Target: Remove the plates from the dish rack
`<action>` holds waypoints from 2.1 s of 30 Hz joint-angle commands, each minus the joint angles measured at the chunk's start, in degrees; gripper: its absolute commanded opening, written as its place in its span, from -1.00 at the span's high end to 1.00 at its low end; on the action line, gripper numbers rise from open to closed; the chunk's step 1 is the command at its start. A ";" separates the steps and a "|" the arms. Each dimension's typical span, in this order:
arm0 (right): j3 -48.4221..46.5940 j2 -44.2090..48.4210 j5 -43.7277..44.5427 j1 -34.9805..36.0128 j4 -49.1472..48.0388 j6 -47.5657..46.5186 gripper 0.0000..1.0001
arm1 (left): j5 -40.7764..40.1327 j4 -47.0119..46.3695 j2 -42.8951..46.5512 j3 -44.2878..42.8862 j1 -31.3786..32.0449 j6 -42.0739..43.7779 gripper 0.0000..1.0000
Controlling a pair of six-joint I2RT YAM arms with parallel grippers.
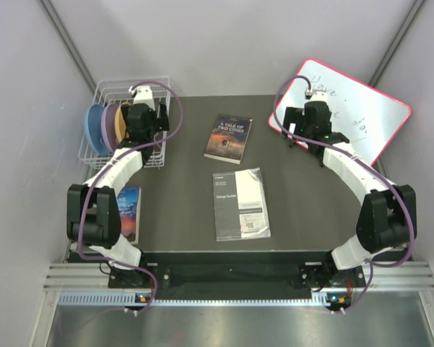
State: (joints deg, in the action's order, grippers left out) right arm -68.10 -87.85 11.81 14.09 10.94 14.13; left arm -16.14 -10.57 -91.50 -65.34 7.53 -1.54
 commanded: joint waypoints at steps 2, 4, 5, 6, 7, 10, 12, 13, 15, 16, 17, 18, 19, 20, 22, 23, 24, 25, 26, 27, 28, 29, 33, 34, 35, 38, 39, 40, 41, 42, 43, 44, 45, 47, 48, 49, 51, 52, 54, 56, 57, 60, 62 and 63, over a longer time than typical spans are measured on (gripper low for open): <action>-3.71 -1.18 -0.91 -0.29 -0.04 0.90 -0.99 | 0.50 -1.56 1.07 -1.45 0.03 0.83 -0.92; -4.15 -1.62 -1.00 -0.37 0.22 0.81 -0.99 | -0.73 -1.39 0.28 -1.11 0.03 1.01 -0.88; -4.32 -1.79 -1.09 -0.38 0.40 0.90 -0.99 | -1.86 -1.21 -0.51 -1.02 0.03 1.01 -0.85; -4.41 -1.97 -1.09 -0.38 0.40 0.81 -0.99 | -2.66 -1.04 -0.95 -0.93 0.03 1.01 -0.76; -4.68 -2.23 -1.09 -0.38 0.66 0.90 -0.99 | -3.28 -1.03 -1.30 -0.84 0.03 1.01 -0.73; -4.77 -2.50 -1.09 -0.38 0.75 0.90 -0.99 | -7.75 -1.65 -2.36 -0.93 0.29 3.73 -0.37; -4.68 -2.67 -1.09 -0.46 0.75 0.99 -0.99 | -9.77 -1.82 -2.63 -0.93 0.47 5.14 -0.12; -4.68 -2.76 -1.09 -0.46 0.75 0.99 -0.99 | -10.31 -2.09 -2.71 -0.84 0.56 5.41 0.06; -4.68 -3.02 -1.09 -0.46 0.75 1.16 -0.99 | -11.27 -2.70 -2.71 -0.67 0.82 5.76 0.43; -4.68 -3.11 -1.09 -0.46 0.75 1.34 -0.99 | -11.80 -2.96 -2.45 -0.58 1.17 6.02 0.77; -4.68 -3.20 -1.35 -0.38 0.75 1.34 -0.99 | -12.33 -3.32 -2.19 -0.58 1.43 6.37 0.89; -4.77 -3.29 -1.35 -0.46 0.84 1.34 -0.99 | -13.73 -4.28 -2.01 -0.40 1.78 6.90 0.93; -4.85 -3.38 -1.35 -0.38 0.84 1.51 -0.99 | -14.52 -5.07 -1.66 -0.14 2.66 8.21 0.97; -4.94 -3.46 -1.62 -0.46 1.01 1.51 -0.99 | -15.49 -6.03 -1.14 0.04 3.19 8.92 1.00; -5.12 -3.55 -1.79 -0.38 1.01 1.60 -0.99 | -18.99 -9.20 -0.08 0.65 5.11 11.28 1.00; -5.12 -3.73 -1.97 -0.38 1.19 1.69 -0.99 | -20.58 -10.43 0.27 0.83 5.91 12.60 1.00; -5.12 -3.64 -2.06 -0.46 1.28 1.69 -0.99 | -22.25 -11.92 0.45 1.18 6.70 14.09 1.00; -5.20 -3.55 -2.14 -0.29 1.36 1.86 -0.99 | -25.83 -15.67 0.97 1.36 8.10 17.42 1.00; -5.21 -3.55 -2.23 -0.37 1.54 1.95 -0.99 | -27.52 -17.71 1.15 1.62 8.81 19.19 1.00; -5.21 -3.38 -2.32 -0.38 1.63 2.04 -1.00 | -29.80 -20.17 1.33 1.88 9.43 21.12 1.00; -5.12 -3.12 -2.50 -0.38 1.72 2.22 -0.99 | -33.31 -24.98 1.33 2.06 10.65 25.58 1.00; -5.03 -2.94 -2.67 -0.38 1.72 2.30 -0.99 | -35.34 -28.33 1.24 2.41 11.19 28.15 1.00; -4.15 -1.80 -4.08 -0.38 1.54 3.18 -0.99 | -41.94 -41.01 0.28 2.33 12.51 40.97 1.00; -3.89 -1.53 -5.12 -0.38 1.45 3.53 -0.99 | -42.82 -42.68 0.36 2.06 12.60 42.13 1.00; -3.63 -0.83 -5.74 -0.38 1.37 3.62 -0.99 | -43.53 -43.30 0.62 1.63 12.68 42.58 1.00; -1.61 1.97 -8.64 -0.29 -0.82 4.59 -0.99 | -40.91 -28.56 4.39 -0.91 13.04 36.81 1.00; 0.14 2.94 -9.69 -0.37 -1.88 4.94 -0.99 | -36.38 -21.32 5.80 -2.58 13.12 27.82 1.00; 1.20 4.87 -11.62 -0.46 -3.28 5.55 -0.99 | -32.50 -13.59 8.07 -4.77 13.12 22.25 1.00; 2.17 5.84 -14.07 -0.38 -5.82 5.90 -0.99 | -27.42 -5.42 8.97 -8.80 13.12 17.85 1.00; 4.18 6.90 -15.66 -0.29 -7.32 7.04 -0.99 | -19.45 2.23 9.84 -9.97 13.21 10.06 1.00; 5.33 8.73 -18.64 -0.37 -8.73 7.66 -0.99 | -13.71 5.70 11.16 -10.94 13.13 5.98 1.00; 6.30 9.71 -19.89 -0.29 -10.48 8.36 -0.99 | -9.65 7.82 11.43 -12.34 13.12 2.89 1.00; 8.14 10.42 -21.20 -0.29 -11.98 9.59 -0.98 | -2.13 10.28 11.78 -12.79 13.39 -2.62 1.00; 10.51 12.96 -24.02 -0.11 -13.39 10.65 -0.95 | 4.16 12.22 11.96 -12.27 13.48 -7.84 1.00; 11.22 13.75 -24.47 -0.03 -13.66 11.61 -0.95 | 9.76 12.59 11.96 -11.66 13.56 -12.04 1.00; 12.10 15.42 -26.21 0.24 -14.10 11.88 -0.94 | 11.99 11.81 12.05 -9.13 13.56 -14.43 1.00; 14.39 17.09 -27.80 0.50 -15.06 12.50 -0.93 | 15.86 8.31 12.40 -6.04 13.91 -19.87 1.00; 15.18 18.49 -29.20 0.85 -15.24 12.85 -0.93 | 19.44 6.89 12.40 -2.89 14.00 -21.64 1.00; 17.46 19.91 -30.09 1.20 -16.90 13.90 -0.93 | 22.19 3.99 12.40 0.20 14.44 -25.59 1.00; 19.74 21.40 -31.06 1.73 -18.58 14.61 -0.93 | 24.84 1.61 12.05 2.67 15.58 -28.15 1.00; 20.36 21.58 -31.24 1.91 -19.89 15.31 -0.93 | 25.10 0.99 11.70 3.28 16.02 -28.51 1.00; 21.16 21.15 -30.89 3.05 -20.17 15.58 -0.93 | 24.67 -0.85 11.44 5.13 18.22 -29.40 1.00; 21.25 20.53 -29.92 3.58 -19.99 15.40 -0.91 | 24.23 -1.30 11.00 5.22 19.71 -29.40 1.00; 21.25 19.57 -29.22 3.84 -19.82 15.23 -0.91 | 24.23 -1.38 10.82 5.14 20.06 -29.40 1.00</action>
State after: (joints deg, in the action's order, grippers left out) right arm -46.81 -67.57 -17.58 16.62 -4.93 28.62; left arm 5.37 -4.86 -82.04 -59.09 25.54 -27.14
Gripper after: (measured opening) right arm 0.960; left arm 0.169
